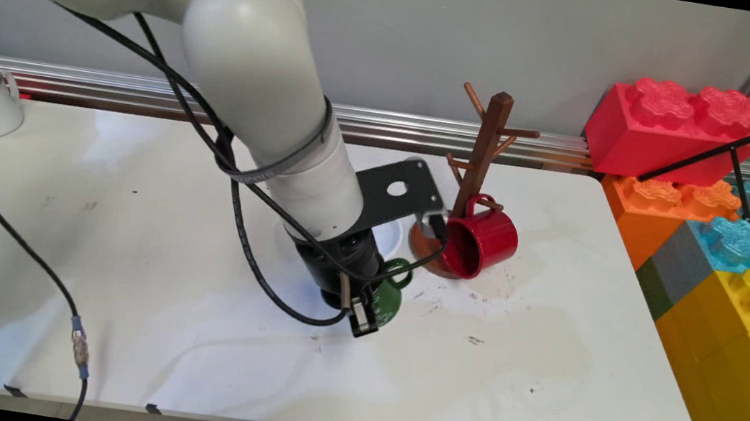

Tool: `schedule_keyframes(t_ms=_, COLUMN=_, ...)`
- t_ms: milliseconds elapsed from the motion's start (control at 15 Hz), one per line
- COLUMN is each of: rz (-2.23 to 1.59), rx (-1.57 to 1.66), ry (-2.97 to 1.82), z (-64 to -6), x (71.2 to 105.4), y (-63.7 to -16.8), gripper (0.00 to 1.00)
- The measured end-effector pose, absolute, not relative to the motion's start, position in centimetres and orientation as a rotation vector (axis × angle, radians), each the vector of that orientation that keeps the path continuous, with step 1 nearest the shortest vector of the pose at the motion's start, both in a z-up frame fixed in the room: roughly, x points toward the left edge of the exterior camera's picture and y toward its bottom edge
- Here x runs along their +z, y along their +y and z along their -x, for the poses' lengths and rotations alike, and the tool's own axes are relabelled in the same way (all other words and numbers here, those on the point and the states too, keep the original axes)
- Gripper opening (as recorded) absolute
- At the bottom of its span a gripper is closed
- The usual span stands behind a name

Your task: Place the picked object on the table

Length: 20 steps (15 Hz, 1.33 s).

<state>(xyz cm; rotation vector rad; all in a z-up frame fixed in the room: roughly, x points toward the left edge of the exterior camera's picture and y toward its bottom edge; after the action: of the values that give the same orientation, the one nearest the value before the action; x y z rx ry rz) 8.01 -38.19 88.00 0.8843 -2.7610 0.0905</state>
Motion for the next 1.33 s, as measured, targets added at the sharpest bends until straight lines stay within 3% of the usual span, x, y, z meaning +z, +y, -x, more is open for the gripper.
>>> schedule_keyframes(t_ms=1333, rz=-0.943, rx=0.040, ry=-3.007, z=-8.4, x=83.1, y=-40.5, gripper=0.00)
